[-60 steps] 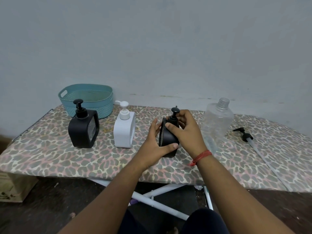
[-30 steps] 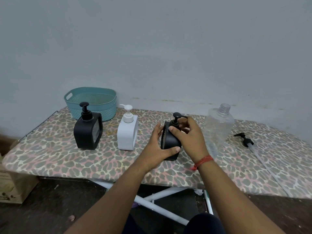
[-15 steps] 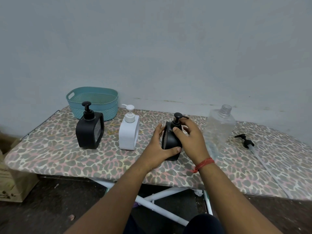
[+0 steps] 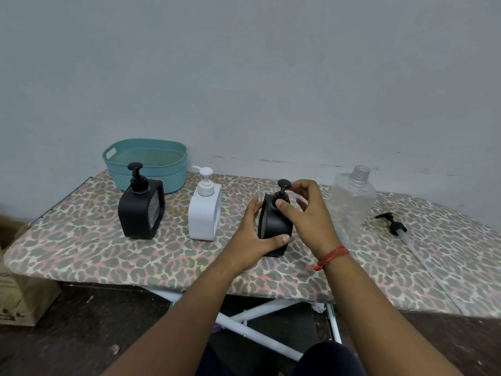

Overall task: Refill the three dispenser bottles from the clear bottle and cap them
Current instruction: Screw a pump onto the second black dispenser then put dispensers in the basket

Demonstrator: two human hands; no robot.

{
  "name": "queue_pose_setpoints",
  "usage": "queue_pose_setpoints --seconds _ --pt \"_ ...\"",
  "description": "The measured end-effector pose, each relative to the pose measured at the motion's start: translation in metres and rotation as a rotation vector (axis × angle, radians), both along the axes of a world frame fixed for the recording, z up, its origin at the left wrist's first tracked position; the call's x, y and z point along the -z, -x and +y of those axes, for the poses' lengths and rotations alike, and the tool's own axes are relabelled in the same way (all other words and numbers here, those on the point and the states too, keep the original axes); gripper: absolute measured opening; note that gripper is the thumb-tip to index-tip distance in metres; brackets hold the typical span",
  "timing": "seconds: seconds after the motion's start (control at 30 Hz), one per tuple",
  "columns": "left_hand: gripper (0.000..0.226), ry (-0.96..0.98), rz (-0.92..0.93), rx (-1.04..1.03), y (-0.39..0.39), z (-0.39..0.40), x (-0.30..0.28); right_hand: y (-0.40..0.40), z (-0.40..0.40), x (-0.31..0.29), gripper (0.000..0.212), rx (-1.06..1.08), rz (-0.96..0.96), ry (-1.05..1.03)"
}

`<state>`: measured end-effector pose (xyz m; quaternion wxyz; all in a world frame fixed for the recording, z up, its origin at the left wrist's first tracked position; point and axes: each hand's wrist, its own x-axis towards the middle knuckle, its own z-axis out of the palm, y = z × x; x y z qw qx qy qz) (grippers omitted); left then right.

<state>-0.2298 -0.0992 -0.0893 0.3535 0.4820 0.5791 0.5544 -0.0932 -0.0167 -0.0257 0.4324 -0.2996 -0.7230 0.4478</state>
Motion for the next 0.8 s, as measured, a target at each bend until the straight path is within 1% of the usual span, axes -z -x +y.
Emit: queue_pose_setpoints --seconds 0.1,0.3,0.4,0.5,0.57,0.67,0.8 --pt "0.125 0.006 0.0 -0.001 0.0 -0.001 -0.001 0.001 0.0 0.0 0.034 -0.072 0.026 0.035" --pt "0.127 0.014 -0.005 -0.002 -0.001 -0.002 -0.002 0.008 0.001 0.002 0.035 0.053 0.004 -0.025" --pt "0.127 0.017 -0.008 0.004 0.0 -0.002 -0.002 0.013 -0.001 0.002 0.035 0.049 -0.068 -0.034" --pt "0.124 0.016 -0.014 0.009 -0.001 -0.002 -0.002 0.012 -0.005 0.0 0.04 0.057 -0.091 -0.077" --pt "0.123 0.021 -0.007 0.0 -0.001 -0.003 -0.003 0.007 -0.007 0.0 0.041 0.019 -0.046 -0.074" --pt "0.125 0.032 0.007 -0.009 -0.002 -0.005 -0.006 0.003 -0.008 0.001 0.045 -0.079 0.044 0.012" --pt "0.126 0.033 0.016 -0.006 -0.003 -0.006 -0.008 0.003 -0.005 0.002 0.049 0.007 0.035 -0.002"
